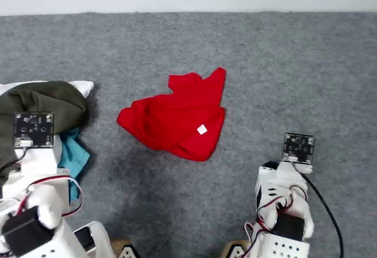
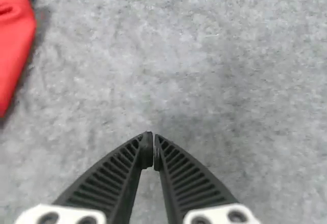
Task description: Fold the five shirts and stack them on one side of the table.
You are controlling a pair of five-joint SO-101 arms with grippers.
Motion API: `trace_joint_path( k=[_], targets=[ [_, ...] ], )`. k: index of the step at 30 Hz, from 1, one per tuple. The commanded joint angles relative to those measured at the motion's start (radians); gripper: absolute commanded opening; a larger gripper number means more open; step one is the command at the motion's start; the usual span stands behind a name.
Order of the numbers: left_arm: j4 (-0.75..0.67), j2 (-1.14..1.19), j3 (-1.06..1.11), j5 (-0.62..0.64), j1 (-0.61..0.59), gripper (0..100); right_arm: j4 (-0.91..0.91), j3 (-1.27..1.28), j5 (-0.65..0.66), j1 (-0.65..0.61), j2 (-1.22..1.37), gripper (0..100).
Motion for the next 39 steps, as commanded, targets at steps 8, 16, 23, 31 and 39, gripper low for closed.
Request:
trace_joint_path(
  k=[8,16,23,31,39],
  targets=[
    [-0.008,-0.017,-0.005,0.012,0.003,2,0.145,-0.391,0.057,-0.277,0.303,1.1],
    [-0.008,-0.017,-0.005,0.014,0.002,2,0.170,-0.804,0.089,-0.417,0.857,1.1],
    [-0.008,-0.018,-0.005,0.014,0.000,2,0.252,-1.142,0.089,-0.567,1.268,1.3],
    [-0.008,-0.018,-0.005,0.014,0.000,2,0.366,-1.447,0.089,-0.766,1.661,12.4],
    [-0.008,-0.018,-0.005,0.014,0.000,2,0.409,-1.786,0.089,-0.892,2.015,24.1]
  ],
)
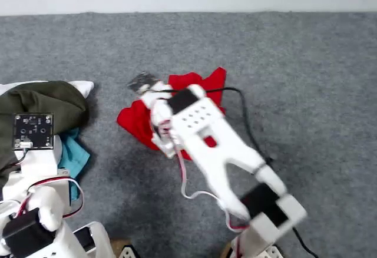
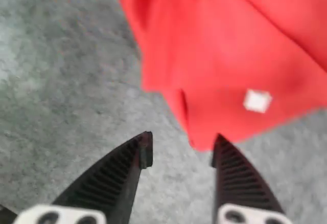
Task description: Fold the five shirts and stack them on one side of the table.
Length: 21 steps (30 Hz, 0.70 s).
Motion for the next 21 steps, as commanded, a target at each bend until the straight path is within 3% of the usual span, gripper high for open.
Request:
trace_joint_path(
  k=[1,13,16,21],
  targets=[
    [-0.008,-0.003,-0.005,0.008,0.000,2,0.012,-0.175,0.008,-0.039,0.111,24.7],
    [-0.008,-0.003,-0.005,0.008,0.000,2,0.012,-0.433,0.012,-0.042,0.447,25.3],
    [-0.008,-0.003,-0.005,0.008,0.000,2,0.012,-0.443,0.078,-0.015,0.469,24.9],
    [-0.008,-0.003,-0.005,0.008,0.000,2,0.019,-0.446,0.170,0.054,0.466,12.4]
  ],
)
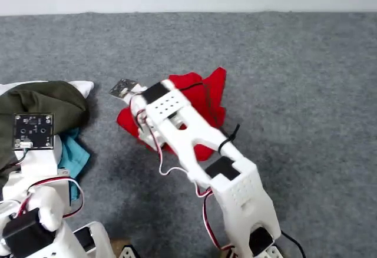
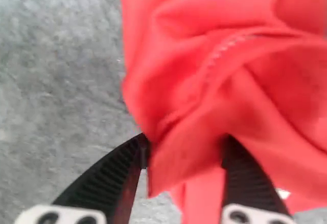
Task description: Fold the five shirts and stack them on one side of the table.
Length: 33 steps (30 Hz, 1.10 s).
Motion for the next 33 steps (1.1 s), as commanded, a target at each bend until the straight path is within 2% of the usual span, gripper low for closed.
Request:
trace_joint_path(
  k=[1,17,22,27,33],
  targets=[
    [-0.008,-0.003,-0.005,0.008,0.000,2,0.033,-0.057,0.080,0.064,-0.019,10.6],
    [-0.008,-0.003,-0.005,0.008,0.002,2,0.105,-0.077,0.106,0.101,-0.087,11.3],
    [-0.008,-0.003,-0.005,0.008,0.002,2,0.128,-0.141,0.129,0.114,-0.077,1.8],
    [-0.008,-0.003,-0.005,0.008,0.002,2,0.140,-0.222,0.161,0.171,-0.087,0.9],
    [-0.008,-0.003,-0.005,0.008,0.005,2,0.251,-0.417,0.176,0.266,-0.087,0.9]
  ],
)
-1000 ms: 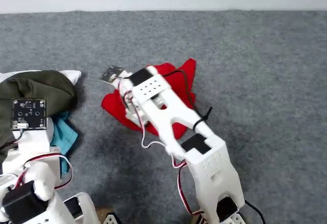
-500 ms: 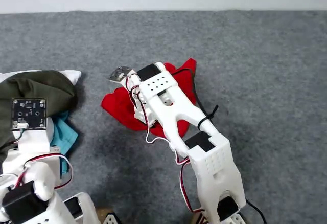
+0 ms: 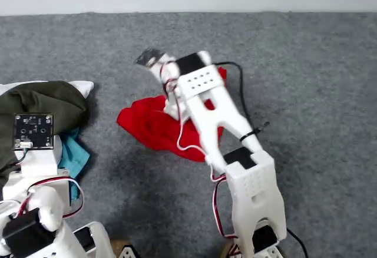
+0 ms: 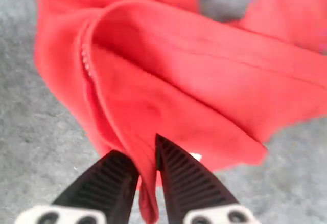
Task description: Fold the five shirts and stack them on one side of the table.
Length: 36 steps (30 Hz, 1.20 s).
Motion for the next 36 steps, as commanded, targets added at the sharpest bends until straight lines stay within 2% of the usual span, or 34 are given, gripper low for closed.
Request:
trace_joint_path(
  k=[1,7,12,15,20,23,29,36],
  targets=[
    [-0.008,-0.003,-0.005,0.006,0.006,2,0.087,-0.192,0.009,0.079,-0.087,0.9],
    [-0.009,-0.002,-0.004,0.003,0.008,2,0.114,-0.411,0.005,0.248,-0.137,0.9],
    [-0.009,0.005,-0.002,0.002,0.009,2,0.116,-0.416,0.008,0.337,-0.242,0.9],
    [-0.006,-0.002,-0.004,0.002,0.052,2,0.114,-0.416,0.014,0.369,-0.311,0.9],
    [-0.005,-0.003,-0.012,0.005,0.147,2,0.113,-0.419,0.110,0.369,-0.426,0.9],
    [-0.008,-0.003,-0.012,0.005,0.161,2,0.096,-0.420,0.172,0.361,-0.487,0.9],
    [-0.008,-0.003,-0.059,0.002,0.157,2,-0.048,-0.420,0.327,0.346,-0.604,0.9],
    [-0.011,-0.003,-0.186,0.006,0.155,2,-0.268,-0.420,0.471,0.249,-0.693,0.9]
  ],
)
